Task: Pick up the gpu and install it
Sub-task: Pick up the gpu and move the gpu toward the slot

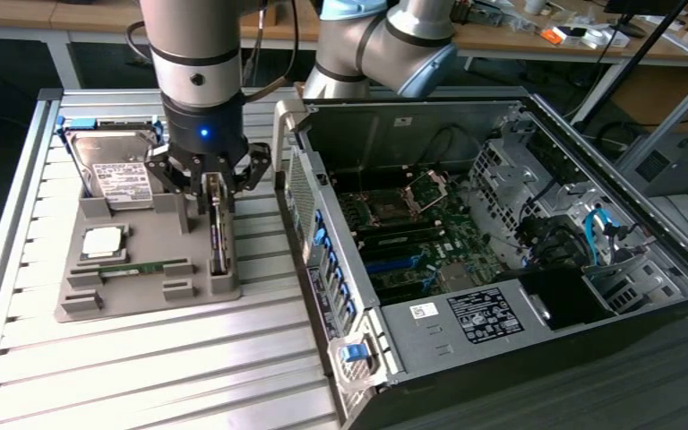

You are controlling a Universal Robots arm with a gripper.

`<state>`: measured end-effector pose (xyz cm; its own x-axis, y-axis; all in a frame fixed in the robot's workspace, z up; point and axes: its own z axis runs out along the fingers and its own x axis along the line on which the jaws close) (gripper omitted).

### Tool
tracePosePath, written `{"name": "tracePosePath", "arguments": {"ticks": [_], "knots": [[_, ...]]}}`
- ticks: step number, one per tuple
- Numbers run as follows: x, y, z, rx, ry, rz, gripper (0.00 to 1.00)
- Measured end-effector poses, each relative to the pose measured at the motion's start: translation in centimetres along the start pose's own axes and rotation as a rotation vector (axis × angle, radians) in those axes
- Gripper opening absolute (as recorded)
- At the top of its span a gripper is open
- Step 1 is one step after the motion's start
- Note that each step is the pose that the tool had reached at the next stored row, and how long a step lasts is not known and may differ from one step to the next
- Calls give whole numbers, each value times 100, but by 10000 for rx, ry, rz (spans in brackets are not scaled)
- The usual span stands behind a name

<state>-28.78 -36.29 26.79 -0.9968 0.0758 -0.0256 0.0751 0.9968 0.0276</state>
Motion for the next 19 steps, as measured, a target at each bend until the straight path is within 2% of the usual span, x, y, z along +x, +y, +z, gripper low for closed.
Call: {"name": "tracePosePath", "arguments": {"ticks": [5, 19], "knots": [[17, 30, 73, 2, -2, -2, 42], [22, 27, 221, 2, -1, -1, 42]]}}
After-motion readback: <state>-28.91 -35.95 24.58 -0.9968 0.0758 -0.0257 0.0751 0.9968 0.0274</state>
